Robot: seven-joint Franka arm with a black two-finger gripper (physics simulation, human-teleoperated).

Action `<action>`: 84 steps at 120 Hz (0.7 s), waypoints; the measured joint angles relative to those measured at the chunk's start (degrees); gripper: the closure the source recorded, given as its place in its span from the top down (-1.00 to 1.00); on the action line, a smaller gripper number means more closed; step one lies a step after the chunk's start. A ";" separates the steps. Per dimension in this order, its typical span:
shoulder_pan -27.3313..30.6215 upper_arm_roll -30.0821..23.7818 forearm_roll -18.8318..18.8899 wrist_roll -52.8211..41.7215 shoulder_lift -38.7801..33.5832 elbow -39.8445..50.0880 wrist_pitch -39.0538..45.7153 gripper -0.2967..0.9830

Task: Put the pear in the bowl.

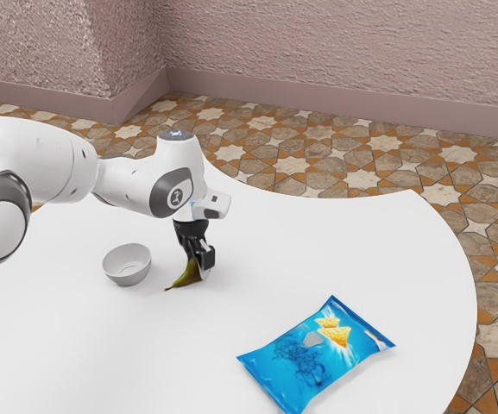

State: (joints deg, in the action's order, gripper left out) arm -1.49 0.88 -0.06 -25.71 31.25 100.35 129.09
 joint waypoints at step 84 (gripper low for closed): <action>-0.05 0.61 0.90 0.33 -7.02 2.27 0.04 -0.09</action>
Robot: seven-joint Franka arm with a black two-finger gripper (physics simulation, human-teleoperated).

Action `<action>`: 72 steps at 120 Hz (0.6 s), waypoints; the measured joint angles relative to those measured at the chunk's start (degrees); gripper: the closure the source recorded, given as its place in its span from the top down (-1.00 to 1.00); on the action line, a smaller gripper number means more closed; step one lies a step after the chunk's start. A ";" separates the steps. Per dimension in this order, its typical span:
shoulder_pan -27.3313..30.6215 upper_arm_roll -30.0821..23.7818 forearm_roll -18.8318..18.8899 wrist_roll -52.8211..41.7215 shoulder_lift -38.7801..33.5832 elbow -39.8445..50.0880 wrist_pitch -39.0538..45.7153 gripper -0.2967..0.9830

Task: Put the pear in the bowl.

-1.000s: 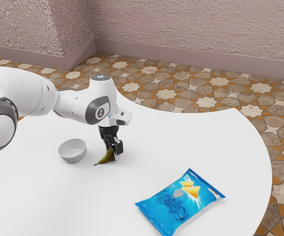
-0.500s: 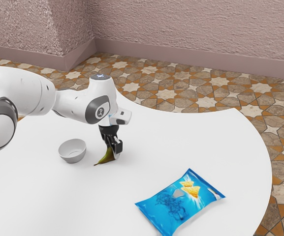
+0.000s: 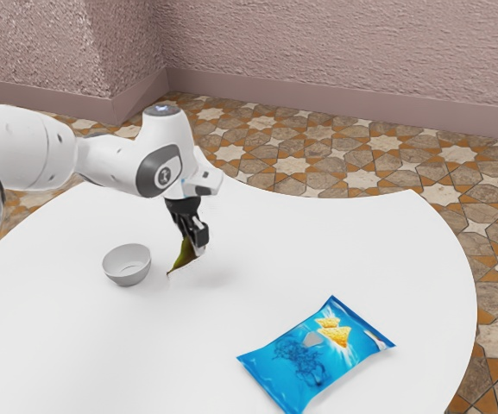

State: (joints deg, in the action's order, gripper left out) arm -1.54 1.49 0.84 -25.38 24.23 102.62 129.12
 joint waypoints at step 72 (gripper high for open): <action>11.75 2.36 3.16 1.11 -14.16 12.33 -0.48 -0.22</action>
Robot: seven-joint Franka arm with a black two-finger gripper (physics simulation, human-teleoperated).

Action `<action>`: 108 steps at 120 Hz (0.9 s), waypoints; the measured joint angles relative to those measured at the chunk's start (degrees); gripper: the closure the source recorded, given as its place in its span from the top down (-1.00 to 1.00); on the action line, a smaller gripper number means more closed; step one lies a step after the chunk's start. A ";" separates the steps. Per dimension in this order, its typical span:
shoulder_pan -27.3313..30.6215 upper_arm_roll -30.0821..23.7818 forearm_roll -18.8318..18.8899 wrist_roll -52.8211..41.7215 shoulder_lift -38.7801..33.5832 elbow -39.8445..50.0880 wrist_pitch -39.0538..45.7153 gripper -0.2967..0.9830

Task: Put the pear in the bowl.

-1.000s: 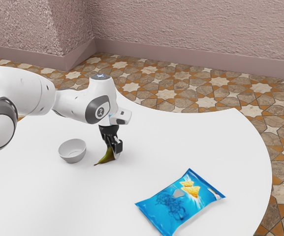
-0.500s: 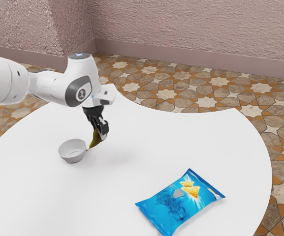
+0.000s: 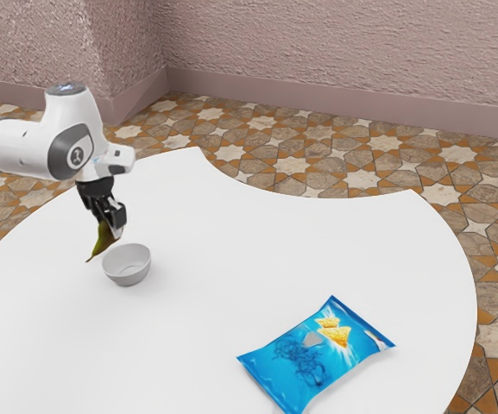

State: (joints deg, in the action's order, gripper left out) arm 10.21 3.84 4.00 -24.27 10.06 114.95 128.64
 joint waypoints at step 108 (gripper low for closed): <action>-1.40 -0.36 -5.56 1.93 -3.93 -3.46 -1.13 0.49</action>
State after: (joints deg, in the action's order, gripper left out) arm 8.81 3.49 -1.56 -22.33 6.13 111.49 127.51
